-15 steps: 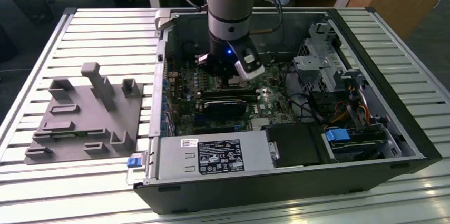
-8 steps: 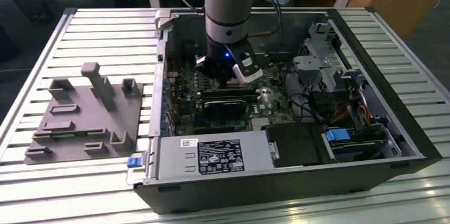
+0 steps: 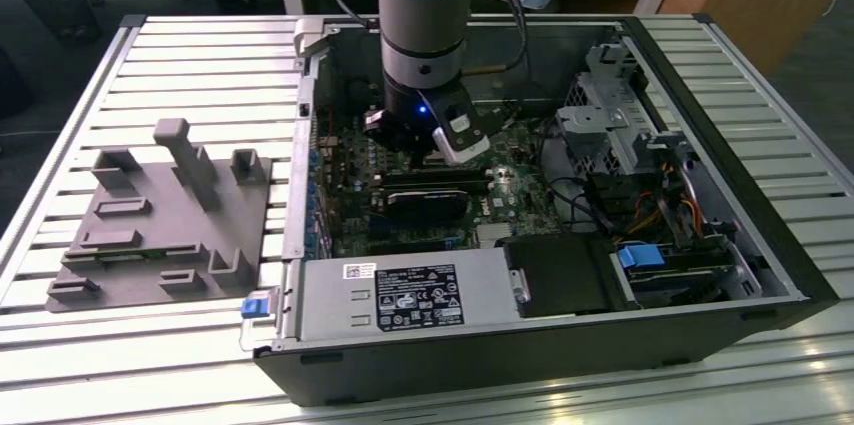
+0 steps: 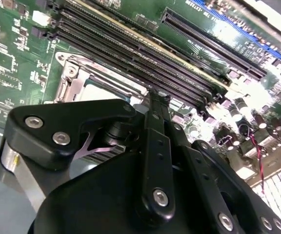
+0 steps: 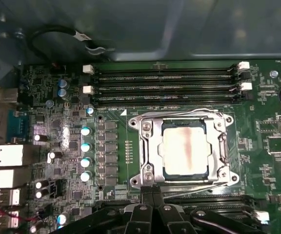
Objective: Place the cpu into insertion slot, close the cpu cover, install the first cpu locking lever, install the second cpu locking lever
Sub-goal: 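Install the second cpu locking lever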
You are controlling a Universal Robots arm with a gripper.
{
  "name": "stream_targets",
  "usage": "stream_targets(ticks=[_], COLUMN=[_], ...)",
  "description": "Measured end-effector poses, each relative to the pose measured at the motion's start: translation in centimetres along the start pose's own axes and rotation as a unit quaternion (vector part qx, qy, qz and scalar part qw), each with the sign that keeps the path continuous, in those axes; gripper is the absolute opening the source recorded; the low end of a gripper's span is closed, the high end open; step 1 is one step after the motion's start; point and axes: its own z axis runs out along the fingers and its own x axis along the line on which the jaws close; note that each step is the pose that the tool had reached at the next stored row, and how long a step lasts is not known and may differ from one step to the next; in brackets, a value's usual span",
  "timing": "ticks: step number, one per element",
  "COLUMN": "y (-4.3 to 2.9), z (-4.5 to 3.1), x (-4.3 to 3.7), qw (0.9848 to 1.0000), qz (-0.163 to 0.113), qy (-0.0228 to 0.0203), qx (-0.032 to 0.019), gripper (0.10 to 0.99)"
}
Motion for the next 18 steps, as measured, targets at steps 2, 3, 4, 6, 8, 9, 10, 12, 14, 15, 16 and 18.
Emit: stream_targets(ticks=[2,3,4,6,8,9,10,12,14,15,16,18], y=[-0.06,-0.08,-0.11,-0.18,-0.28,-0.33,-0.42,-0.56,-0.70,-0.79,-0.89,-1.13], z=[0.33,0.48,0.62,0.74,0.76,0.77,0.76,0.74,0.72,0.71,0.69,0.66], x=[0.06,0.07,0.09,0.15,0.30,0.38,0.42,0.51,0.59,0.60,0.59,0.60], qw=[1.0000,1.0000,1.0000,1.0000,0.9999,0.9998,0.9998,0.9997,0.9996,0.9996,0.9995,0.9995], qz=[0.000,0.000,0.000,0.000,0.001,0.001,0.001,0.001,0.001,0.001,0.001,0.001], qy=[0.0001,0.0001,0.0002,0.0005,0.0008,0.0009,0.0010,0.0012,0.0013,0.0014,0.0015,0.0015], qx=[-0.0016,-0.0026,-0.0041,-0.0091,-0.0161,-0.0190,-0.0217,-0.0253,-0.0284,-0.0298,-0.0310,-0.0326], gripper=[0.106,0.106,0.106,0.106,0.106,0.106,0.106,0.106,0.106,0.106,0.106,0.106])
